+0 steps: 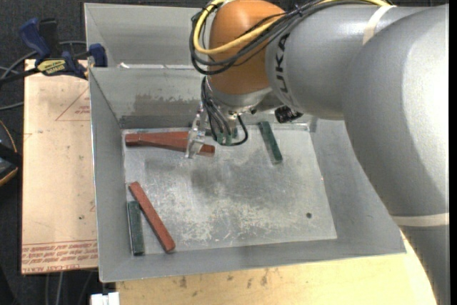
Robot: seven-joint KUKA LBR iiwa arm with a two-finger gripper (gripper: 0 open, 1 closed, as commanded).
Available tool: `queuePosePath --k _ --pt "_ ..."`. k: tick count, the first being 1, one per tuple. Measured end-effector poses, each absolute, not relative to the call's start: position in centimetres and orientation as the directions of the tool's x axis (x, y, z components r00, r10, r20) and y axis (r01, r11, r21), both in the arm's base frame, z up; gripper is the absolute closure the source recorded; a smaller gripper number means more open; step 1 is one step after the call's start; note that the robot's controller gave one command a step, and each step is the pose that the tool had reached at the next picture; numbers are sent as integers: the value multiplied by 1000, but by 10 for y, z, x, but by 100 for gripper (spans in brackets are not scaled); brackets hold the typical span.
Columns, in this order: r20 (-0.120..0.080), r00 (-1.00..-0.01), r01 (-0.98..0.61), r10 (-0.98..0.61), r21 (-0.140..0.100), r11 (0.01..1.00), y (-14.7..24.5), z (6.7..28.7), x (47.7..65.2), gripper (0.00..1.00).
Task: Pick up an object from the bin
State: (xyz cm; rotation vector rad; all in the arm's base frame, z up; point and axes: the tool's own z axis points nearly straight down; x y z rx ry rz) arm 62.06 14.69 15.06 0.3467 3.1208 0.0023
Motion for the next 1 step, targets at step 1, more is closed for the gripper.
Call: queuePosePath --k 1 --pt "-5 -976 219 219 3 976 147 158 622 100"
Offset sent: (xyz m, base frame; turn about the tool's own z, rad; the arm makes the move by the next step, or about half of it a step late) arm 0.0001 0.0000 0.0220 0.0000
